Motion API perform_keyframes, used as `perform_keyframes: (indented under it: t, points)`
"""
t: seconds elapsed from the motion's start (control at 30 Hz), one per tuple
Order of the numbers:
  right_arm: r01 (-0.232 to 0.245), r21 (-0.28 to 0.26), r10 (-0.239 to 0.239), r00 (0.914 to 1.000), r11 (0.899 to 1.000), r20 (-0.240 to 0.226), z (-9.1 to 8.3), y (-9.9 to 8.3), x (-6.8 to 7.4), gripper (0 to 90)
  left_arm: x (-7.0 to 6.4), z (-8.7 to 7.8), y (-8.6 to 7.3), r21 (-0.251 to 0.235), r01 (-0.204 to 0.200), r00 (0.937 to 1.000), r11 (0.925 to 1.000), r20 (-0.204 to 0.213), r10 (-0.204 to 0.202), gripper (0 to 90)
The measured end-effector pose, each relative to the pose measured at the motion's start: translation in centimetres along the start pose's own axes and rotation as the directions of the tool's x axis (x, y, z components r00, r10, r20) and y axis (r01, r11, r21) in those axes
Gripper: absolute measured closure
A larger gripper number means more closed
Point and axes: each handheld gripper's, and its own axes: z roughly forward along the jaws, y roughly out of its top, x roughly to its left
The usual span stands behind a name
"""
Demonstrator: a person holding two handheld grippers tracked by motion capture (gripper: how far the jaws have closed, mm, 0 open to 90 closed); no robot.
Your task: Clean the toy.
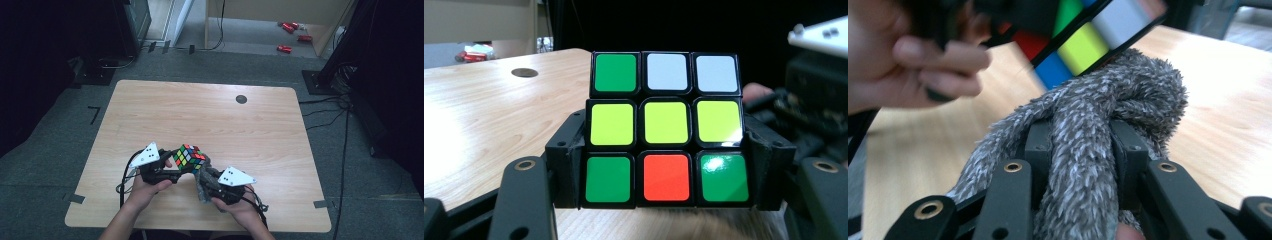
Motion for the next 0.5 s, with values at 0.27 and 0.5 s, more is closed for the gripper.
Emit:
perform_keyframes:
  t: [0.27,0.5]
  points:
    - [-0.003,-0.030,0.004,0.9998,1.000,0.020,-0.8,0.6,-0.7,67.7,-0.1,0.1,-0.1,0.006,-0.001,1.0000,1.0000,0.005,0.001,34.2]
    - [-0.027,-0.019,0.027,0.9996,0.999,0.003,-0.3,0.1,-0.2,67.2,-0.1,0.1,-0.1,0.008,-0.002,1.0000,1.0000,0.002,0.002,34.2]
